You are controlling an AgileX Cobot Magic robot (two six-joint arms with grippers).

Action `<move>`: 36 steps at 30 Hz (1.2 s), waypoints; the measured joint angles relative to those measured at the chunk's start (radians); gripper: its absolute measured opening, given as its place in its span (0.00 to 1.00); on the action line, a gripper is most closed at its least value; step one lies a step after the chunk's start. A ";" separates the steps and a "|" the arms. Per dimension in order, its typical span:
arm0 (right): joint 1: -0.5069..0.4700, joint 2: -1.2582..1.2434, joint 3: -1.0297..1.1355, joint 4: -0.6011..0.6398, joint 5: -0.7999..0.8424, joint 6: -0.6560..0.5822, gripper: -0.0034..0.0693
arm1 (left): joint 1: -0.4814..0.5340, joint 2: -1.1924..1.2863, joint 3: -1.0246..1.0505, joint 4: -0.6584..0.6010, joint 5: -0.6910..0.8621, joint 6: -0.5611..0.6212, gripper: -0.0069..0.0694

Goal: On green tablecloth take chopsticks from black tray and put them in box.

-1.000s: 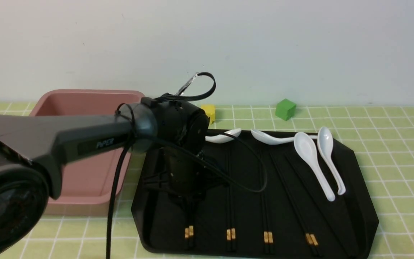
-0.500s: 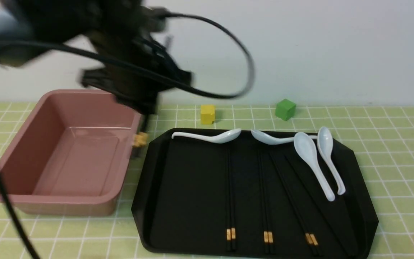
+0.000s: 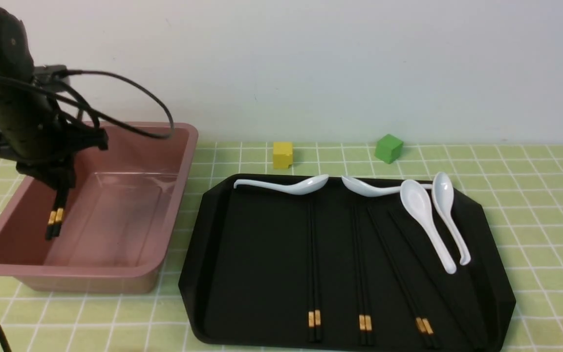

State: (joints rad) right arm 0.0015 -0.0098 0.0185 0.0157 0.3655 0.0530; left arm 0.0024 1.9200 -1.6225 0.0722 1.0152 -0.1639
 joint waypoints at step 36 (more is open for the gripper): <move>0.000 0.000 0.000 0.001 0.000 0.000 0.38 | -0.001 -0.369 -0.059 -0.046 0.220 0.072 0.07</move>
State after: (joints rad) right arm 0.0015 -0.0098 0.0185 0.0166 0.3655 0.0530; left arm 0.0014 1.5508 -1.6815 0.0261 1.2354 -0.0924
